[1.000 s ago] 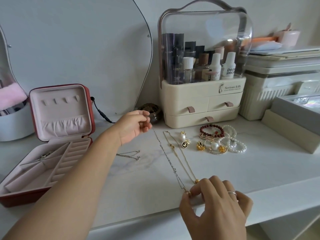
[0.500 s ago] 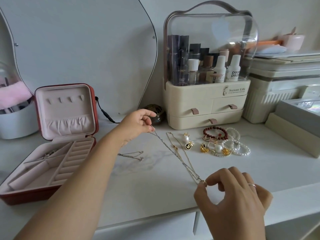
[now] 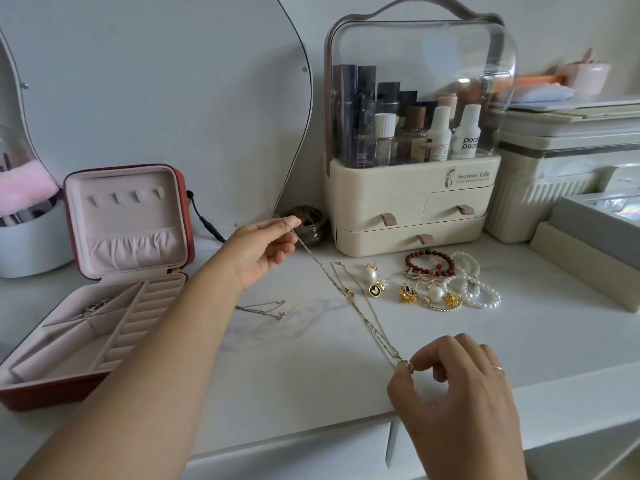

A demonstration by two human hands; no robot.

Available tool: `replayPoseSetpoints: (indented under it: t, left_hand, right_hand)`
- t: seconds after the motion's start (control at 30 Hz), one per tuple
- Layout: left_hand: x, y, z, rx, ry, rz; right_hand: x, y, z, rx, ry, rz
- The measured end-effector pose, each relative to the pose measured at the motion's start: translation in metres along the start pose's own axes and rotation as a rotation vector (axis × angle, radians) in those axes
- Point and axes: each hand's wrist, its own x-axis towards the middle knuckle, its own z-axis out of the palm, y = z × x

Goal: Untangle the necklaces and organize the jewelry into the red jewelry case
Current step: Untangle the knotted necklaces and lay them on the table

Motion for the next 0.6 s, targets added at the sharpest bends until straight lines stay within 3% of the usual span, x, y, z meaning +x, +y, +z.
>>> replayPoseSetpoints:
  t: [0.23, 0.3, 0.47, 0.6]
  left_hand:
    - [-0.008, 0.005, 0.01, -0.487, -0.16, -0.181]
    - [-0.008, 0.006, 0.009, -0.534, -0.217, -0.191]
    - [-0.002, 0.009, -0.002, -0.223, -0.254, -0.052]
    - [-0.003, 0.006, -0.002, 0.075, -0.197, 0.167]
  right_hand:
    - [-0.001, 0.001, 0.003, 0.021, 0.004, -0.003]
    - [0.0, 0.002, 0.002, 0.018, 0.002, 0.002]
    - [0.002, 0.005, -0.001, 0.026, 0.001, 0.012]
    - [0.004, 0.004, -0.004, 0.025, -0.003, 0.025]
